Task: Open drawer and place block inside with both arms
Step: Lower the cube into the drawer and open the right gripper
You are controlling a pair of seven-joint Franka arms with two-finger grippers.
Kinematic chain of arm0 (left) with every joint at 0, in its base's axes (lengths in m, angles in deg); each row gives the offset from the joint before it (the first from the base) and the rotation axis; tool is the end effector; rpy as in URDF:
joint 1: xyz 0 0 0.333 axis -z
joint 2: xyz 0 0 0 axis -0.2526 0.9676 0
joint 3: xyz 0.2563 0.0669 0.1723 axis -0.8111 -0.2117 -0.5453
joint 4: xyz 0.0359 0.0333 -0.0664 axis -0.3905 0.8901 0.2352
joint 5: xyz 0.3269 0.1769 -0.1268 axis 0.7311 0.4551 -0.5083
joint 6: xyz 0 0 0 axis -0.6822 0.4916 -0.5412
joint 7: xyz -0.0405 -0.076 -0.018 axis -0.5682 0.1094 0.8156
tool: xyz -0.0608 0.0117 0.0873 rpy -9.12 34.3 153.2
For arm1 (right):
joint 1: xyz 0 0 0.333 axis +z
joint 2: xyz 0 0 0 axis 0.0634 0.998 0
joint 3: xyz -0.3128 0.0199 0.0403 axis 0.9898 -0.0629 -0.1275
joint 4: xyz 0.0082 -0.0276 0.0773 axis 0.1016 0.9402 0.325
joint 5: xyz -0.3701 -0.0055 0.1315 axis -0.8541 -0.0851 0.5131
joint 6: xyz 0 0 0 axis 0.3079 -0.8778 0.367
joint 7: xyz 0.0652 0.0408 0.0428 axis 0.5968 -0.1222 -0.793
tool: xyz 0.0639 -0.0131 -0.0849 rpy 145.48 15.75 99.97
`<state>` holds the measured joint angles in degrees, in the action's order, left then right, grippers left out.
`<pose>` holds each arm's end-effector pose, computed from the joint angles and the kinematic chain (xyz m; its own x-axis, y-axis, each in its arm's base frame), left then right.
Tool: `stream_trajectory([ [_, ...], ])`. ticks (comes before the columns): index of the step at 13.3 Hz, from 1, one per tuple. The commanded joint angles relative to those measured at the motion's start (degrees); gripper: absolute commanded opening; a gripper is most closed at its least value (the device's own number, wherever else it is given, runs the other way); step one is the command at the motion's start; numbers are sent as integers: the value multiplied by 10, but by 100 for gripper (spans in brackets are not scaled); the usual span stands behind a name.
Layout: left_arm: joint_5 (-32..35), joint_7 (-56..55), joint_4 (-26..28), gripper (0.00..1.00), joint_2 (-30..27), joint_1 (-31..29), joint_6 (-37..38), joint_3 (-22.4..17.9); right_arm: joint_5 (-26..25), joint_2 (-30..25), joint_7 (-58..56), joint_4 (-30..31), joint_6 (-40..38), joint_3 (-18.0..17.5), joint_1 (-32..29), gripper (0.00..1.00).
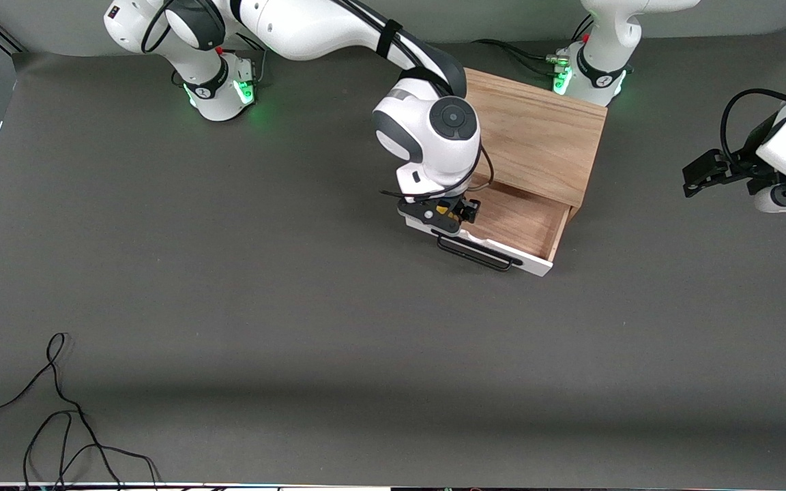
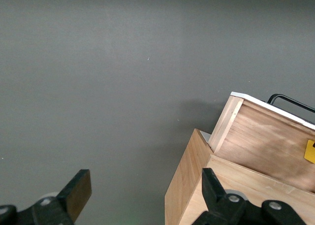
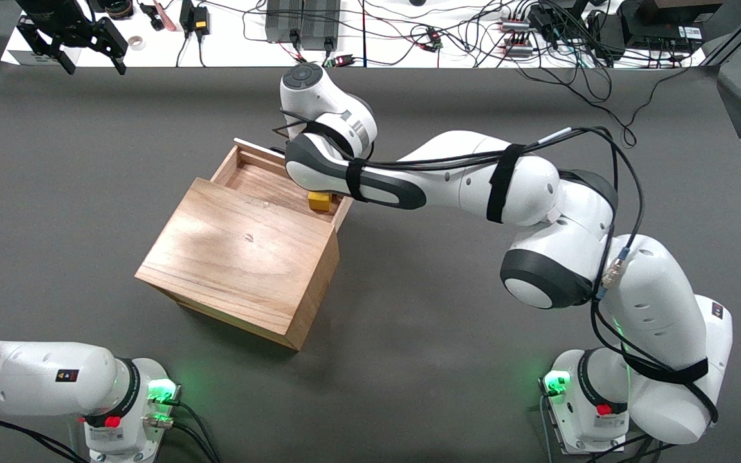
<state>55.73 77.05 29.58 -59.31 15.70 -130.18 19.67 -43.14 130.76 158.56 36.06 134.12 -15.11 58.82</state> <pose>0.5408 -0.0410 0.6060 0.9996 0.0149 -0.0232 0.0144 -0.9997 -0.0212 0.4632 0.6124 0.3275 0.8820 -0.4708 -0.0205 -0.4709 -0.8822 -0.0030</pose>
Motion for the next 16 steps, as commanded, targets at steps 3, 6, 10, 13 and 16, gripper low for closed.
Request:
stream_trajectory([
  [3, -7, 11, 2, 100, -6, -4, 6, 1, 33, -61, 13, -11, -83, 6, -8, 100],
  [6, -7, 11, 2, 99, -5, -4, 6, 1, 34, -131, 7, -4, -149, 9, -37, 100],
  [10, -10, 11, 2, 83, -6, -5, 2, 1, 34, -261, -131, 77, -210, 3, -143, 100],
  [13, -15, 11, 2, 37, -6, -5, 1, 1, 31, -362, -288, 178, -210, 3, -236, 100],
  [16, -37, 18, 2, 22, -6, -5, 0, -6, 25, -418, -447, 229, -210, 3, -336, 100],
])
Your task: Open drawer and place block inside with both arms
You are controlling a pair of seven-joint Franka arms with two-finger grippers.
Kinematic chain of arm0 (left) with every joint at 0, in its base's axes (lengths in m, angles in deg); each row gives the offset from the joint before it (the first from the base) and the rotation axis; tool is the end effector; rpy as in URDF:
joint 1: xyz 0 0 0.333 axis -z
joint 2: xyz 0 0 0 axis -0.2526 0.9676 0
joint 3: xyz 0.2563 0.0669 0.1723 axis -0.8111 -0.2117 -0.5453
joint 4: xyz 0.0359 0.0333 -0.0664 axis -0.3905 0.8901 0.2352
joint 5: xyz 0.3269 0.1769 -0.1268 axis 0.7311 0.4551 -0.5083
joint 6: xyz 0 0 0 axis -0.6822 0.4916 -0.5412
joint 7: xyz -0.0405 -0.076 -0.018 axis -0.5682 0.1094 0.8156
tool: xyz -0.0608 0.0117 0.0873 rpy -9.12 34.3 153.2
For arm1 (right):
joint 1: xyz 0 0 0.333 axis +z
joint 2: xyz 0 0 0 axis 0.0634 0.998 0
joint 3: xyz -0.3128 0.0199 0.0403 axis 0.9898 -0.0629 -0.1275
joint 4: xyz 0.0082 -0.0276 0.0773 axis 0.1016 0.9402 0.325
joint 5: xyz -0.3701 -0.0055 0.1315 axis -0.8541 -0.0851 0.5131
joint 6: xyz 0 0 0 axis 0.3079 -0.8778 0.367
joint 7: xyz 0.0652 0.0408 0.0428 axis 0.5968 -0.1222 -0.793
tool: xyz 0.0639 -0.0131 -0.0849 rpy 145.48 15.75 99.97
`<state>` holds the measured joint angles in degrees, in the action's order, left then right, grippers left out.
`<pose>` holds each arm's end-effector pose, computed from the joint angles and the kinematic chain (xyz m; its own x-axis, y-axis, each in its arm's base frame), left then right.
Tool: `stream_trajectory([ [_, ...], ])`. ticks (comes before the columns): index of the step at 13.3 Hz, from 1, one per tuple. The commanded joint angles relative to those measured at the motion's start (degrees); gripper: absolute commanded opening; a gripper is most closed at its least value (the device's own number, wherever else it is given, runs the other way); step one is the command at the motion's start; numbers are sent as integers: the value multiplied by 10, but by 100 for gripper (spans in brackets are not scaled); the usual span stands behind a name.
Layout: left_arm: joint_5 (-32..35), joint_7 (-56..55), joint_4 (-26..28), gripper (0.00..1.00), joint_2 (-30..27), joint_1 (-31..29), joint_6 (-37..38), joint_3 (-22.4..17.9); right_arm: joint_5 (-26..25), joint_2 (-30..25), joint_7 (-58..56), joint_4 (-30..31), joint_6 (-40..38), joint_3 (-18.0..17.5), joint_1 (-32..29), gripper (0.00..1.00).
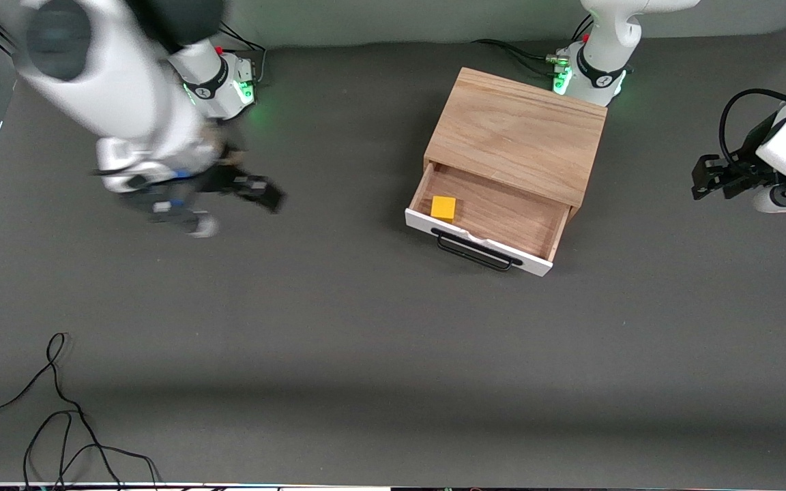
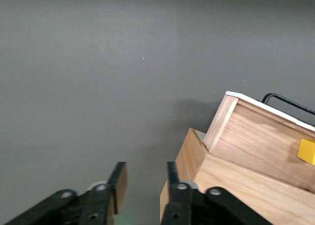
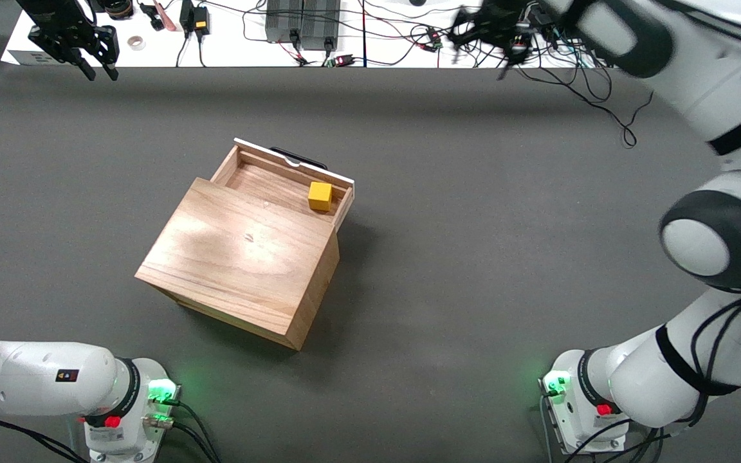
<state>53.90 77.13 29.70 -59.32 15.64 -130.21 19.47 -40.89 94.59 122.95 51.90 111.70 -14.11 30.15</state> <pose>0.5407 -0.0418 0.6051 0.9994 0.0188 -0.0276 0.0191 -0.9998 0.0106 0.5623 0.2420 0.6054 0.9258 -0.3659 -0.0951 -0.3712 -0.9275 -0.0450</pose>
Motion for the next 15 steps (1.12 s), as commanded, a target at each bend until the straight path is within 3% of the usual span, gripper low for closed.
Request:
stream_trajectory([
  [1, -19, 17, 1, 19, -6, -4, 0, -4, 3, -69, -148, 82, 14, -7, -81, 100],
  [6, -18, 17, -6, 7, -2, -3, -9, -3, -44, -101, -347, 116, 15, -7, -194, 100],
  [10, -18, 7, -1, 7, 12, 15, -61, 5, -44, -106, -457, 118, 15, -9, -282, 100],
  [13, -18, -25, 0, 7, 28, 39, -97, 6, -54, -97, -470, 116, 15, -5, -292, 100],
  [14, -16, -28, 0, 8, 28, 43, -97, 6, -64, -96, -470, 115, 15, -5, -290, 100],
  [15, -14, -27, -1, 23, 27, 42, -87, 6, -68, -96, -467, 115, 15, -5, -287, 100],
])
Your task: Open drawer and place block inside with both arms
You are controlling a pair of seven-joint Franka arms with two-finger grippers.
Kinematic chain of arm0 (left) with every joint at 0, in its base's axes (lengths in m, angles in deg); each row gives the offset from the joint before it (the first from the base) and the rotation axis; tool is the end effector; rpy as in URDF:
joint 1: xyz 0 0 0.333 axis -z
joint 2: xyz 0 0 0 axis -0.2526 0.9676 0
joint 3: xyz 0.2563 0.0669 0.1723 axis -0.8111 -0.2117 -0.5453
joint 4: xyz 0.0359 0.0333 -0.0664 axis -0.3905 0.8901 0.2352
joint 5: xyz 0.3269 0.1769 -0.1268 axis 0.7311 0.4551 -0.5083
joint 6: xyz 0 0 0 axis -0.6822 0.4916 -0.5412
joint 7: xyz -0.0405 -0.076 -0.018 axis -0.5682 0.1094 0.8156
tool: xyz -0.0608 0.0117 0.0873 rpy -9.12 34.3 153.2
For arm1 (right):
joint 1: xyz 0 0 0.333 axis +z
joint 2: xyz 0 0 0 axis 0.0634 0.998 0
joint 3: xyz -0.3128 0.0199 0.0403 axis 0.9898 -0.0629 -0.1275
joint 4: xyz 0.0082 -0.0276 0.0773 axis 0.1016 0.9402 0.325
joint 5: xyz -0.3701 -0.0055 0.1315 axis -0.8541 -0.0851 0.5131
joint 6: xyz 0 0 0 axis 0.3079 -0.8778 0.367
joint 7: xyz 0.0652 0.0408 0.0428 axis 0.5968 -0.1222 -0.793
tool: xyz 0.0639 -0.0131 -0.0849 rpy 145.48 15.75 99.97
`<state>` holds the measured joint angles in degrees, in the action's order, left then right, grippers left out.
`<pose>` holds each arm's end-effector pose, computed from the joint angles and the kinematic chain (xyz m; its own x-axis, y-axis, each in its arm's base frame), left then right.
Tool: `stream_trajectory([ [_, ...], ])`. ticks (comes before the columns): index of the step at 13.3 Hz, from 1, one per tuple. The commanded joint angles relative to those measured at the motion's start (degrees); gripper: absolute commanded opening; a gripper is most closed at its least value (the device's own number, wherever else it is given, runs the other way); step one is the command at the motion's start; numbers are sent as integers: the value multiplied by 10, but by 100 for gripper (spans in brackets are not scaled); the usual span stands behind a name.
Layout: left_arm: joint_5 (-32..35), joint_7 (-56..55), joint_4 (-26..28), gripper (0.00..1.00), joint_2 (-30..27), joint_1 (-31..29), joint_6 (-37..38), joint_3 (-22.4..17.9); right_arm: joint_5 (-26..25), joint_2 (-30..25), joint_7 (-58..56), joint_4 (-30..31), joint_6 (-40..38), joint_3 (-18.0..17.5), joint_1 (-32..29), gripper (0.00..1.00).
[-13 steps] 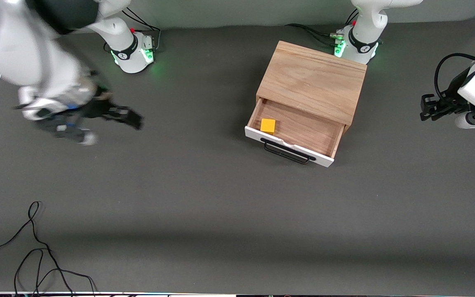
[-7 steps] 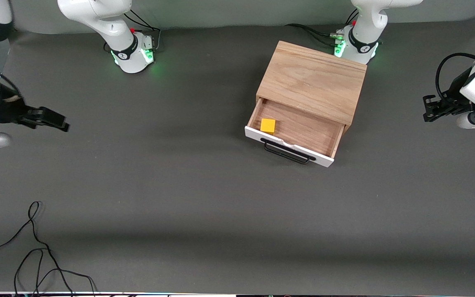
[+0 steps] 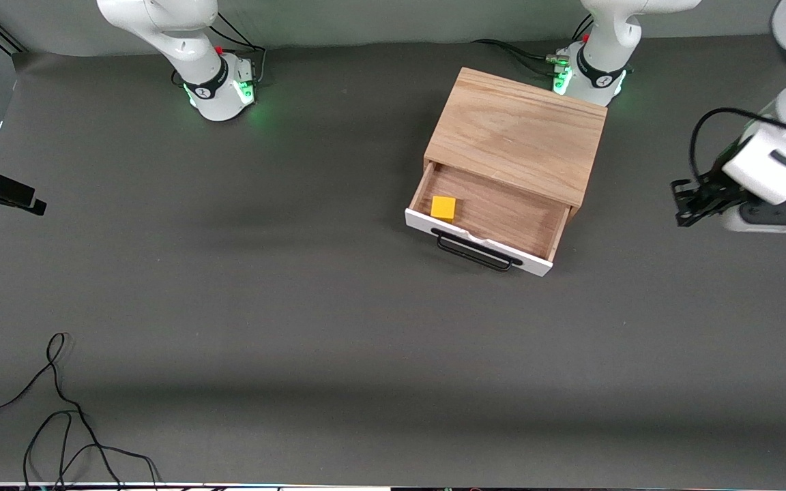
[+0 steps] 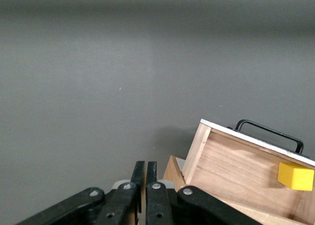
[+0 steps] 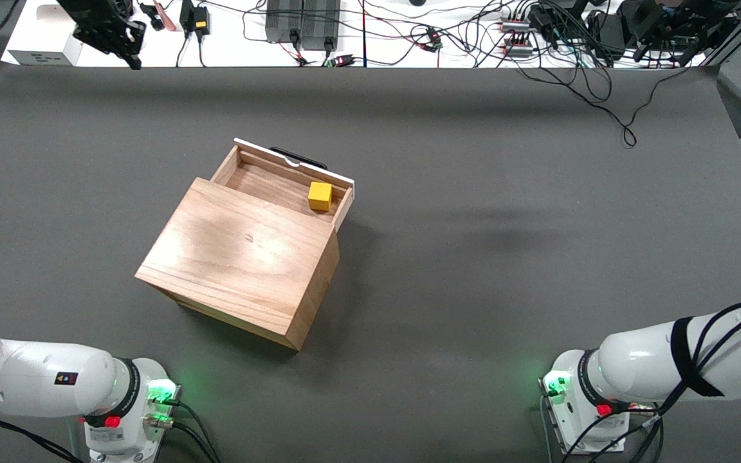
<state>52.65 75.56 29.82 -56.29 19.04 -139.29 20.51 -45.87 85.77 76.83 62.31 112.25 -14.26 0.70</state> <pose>0.5658 -0.0890 0.5891 0.9971 -0.0246 0.0719 -0.0280 -0.9985 0.0467 0.5613 -0.0722 0.6114 0.9944 -0.0894 -0.0557 -0.0910 -0.9955 -0.0275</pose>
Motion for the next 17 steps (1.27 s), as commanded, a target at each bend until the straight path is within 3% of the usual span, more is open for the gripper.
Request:
stream_trajectory([
  [1, 1, -2, -2, 67, -5, 3, 19, -5, -16, -8, -2, 11, 11, -4, 7, 100],
  [2, 2, 5, -2, 100, -10, 0, 41, -9, -16, -5, 0, 10, 11, -6, 3, 100],
  [5, 5, 85, -1, 100, -23, -33, 72, -11, -15, -2, 0, 7, 14, -22, -13, 100],
  [8, 6, 94, 15, 100, -51, -53, 107, -11, -16, -4, -1, 7, 11, -21, -8, 100],
  [11, 5, 94, 108, 100, -117, -64, 72, -11, -16, -6, 0, 8, 7, -21, -6, 100],
  [17, 6, 85, 111, 100, -119, -63, 58, -8, -16, -7, -1, 7, 7, -21, -7, 100],
])
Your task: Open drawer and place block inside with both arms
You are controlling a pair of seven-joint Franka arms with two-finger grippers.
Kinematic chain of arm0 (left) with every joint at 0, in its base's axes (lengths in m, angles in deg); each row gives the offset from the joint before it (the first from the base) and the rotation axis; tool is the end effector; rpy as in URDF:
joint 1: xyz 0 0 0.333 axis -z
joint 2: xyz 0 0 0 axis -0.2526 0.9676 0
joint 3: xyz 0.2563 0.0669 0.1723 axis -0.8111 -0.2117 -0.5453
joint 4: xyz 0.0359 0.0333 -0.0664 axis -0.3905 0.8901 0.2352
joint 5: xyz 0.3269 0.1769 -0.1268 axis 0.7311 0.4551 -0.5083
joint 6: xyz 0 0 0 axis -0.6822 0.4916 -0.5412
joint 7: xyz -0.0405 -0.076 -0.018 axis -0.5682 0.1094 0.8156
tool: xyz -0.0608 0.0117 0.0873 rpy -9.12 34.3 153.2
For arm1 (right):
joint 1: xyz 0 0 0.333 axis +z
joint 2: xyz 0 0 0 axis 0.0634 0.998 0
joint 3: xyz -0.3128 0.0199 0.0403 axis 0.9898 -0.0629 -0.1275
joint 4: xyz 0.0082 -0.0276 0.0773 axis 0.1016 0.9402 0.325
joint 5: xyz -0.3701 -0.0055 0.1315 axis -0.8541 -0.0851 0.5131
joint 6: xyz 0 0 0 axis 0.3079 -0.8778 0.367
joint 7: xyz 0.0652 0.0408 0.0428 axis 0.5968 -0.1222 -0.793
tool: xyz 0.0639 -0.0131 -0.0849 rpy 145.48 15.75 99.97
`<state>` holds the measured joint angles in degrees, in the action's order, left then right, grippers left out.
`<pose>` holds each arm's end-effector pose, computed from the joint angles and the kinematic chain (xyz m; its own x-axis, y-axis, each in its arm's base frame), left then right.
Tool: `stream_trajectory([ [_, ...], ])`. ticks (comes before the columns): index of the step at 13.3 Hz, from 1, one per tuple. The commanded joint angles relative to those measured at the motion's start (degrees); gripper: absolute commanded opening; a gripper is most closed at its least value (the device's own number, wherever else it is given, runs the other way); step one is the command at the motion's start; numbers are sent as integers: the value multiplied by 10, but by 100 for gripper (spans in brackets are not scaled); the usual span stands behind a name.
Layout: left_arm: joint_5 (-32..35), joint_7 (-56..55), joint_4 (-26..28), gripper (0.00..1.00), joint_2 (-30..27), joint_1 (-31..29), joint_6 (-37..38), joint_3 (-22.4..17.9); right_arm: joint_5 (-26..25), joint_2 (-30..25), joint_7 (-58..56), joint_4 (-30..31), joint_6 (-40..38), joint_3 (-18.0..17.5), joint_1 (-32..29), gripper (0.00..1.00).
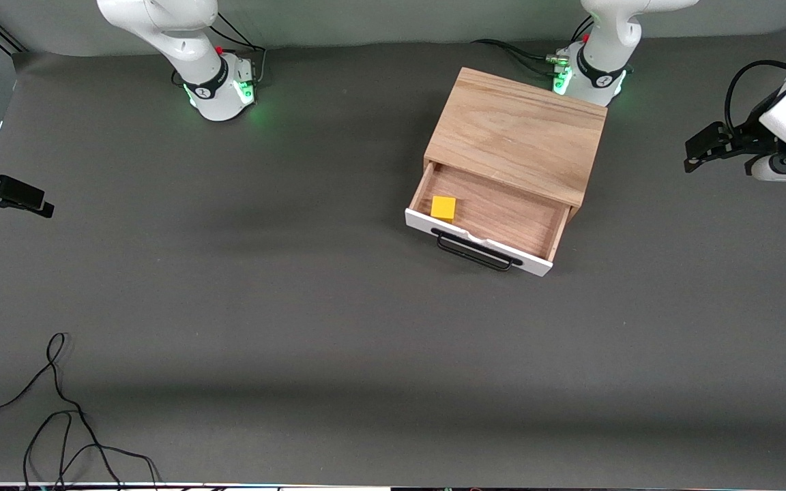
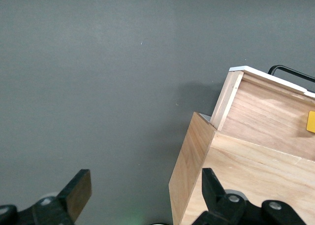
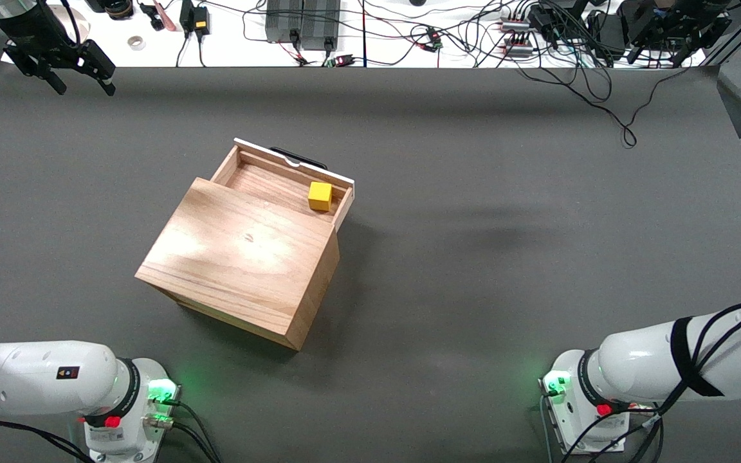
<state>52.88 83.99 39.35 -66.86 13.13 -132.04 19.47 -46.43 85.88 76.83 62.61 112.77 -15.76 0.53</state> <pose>0.5010 -0.0201 0.5966 0.9980 -0.0545 -0.0309 -0.0538 -0.9983 0.0244 0.5640 -0.0608 0.6085 0.9963 -0.0669 -0.0543 -0.0680 -0.9975 -0.0189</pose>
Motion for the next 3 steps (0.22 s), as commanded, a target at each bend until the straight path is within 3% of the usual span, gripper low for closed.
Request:
stream_trajectory([
  [1, 3, 0, 14, 100, -13, -4, -14, 3, -11, -8, -2, 5, 2, -6, -4, 100],
  [3, 3, 0, 13, 100, -13, -4, -13, 3, -11, -7, -4, 4, 2, -6, -5, 100],
])
